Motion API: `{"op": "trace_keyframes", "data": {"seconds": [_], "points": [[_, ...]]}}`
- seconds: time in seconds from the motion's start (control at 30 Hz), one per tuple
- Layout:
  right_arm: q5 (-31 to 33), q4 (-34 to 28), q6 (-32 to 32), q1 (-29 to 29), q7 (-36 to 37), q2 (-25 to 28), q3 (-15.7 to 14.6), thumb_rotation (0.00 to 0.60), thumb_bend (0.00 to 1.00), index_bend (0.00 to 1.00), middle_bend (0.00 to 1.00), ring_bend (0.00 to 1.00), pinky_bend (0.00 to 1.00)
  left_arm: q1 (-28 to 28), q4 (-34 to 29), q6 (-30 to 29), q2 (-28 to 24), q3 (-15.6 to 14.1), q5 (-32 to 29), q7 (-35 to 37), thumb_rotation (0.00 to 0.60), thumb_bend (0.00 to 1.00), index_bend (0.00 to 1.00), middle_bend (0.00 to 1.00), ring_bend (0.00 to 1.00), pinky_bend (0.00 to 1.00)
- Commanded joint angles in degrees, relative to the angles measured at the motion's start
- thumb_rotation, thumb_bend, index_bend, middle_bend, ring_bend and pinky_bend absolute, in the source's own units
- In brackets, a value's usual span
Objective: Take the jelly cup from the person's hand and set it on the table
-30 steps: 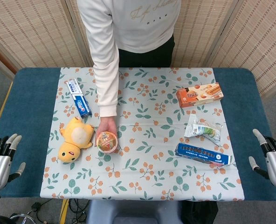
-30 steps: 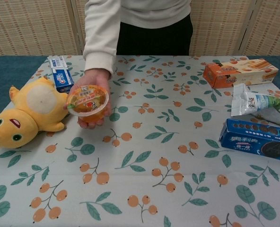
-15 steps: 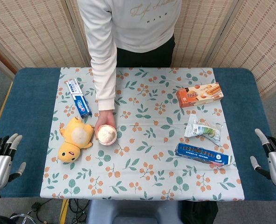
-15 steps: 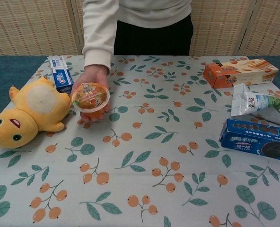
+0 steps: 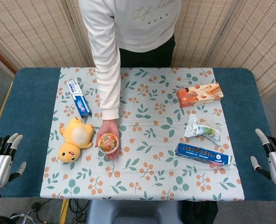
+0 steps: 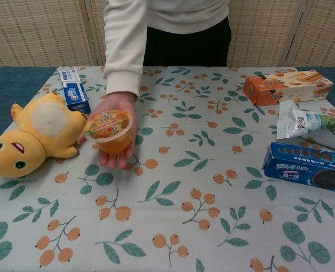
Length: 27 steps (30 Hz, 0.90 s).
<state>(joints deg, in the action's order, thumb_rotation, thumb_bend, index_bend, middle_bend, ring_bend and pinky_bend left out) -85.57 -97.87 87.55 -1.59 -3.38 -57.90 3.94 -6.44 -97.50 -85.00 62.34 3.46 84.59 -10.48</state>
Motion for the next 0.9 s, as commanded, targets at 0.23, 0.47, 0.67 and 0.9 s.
{"op": "trace_keyframes", "data": {"seconds": [0.23, 0.47, 0.67, 0.9], "points": [[0.2, -0.2, 0.4, 0.0, -0.2, 0.5, 0.4, 0.600, 0.35, 0.09, 0.22, 0.19, 0.41, -2.4, -0.1, 2.2, -1.4, 0.2, 2.9, 2.9, 0.600, 0.32, 0.05, 0.00, 0.01, 0.00], [1.1, -0.9, 0.4, -0.3, -1.0, 1.8, 1.4, 0.600, 0.35, 0.09, 0.22, 0.19, 0.41, -8.2, -0.8, 8.3, -4.5, 0.5, 7.7, 9.2, 0.600, 0.32, 0.04, 0.00, 0.01, 0.00], [1.5, -1.8, -0.1, -0.8, -1.7, 2.5, 1.8, 0.600, 0.35, 0.09, 0.22, 0.19, 0.41, -15.0, -1.3, 15.1, -5.5, 1.6, 11.1, 10.6, 0.600, 0.32, 0.03, 0.00, 0.01, 0.00], [1.6, -2.5, -0.3, -0.9, -2.0, 3.0, 1.8, 0.600, 0.35, 0.09, 0.22, 0.19, 0.41, -22.8, -1.9, 24.2, -5.1, 2.3, 12.4, 10.0, 0.600, 0.32, 0.01, 0.00, 0.00, 0.00]]}}
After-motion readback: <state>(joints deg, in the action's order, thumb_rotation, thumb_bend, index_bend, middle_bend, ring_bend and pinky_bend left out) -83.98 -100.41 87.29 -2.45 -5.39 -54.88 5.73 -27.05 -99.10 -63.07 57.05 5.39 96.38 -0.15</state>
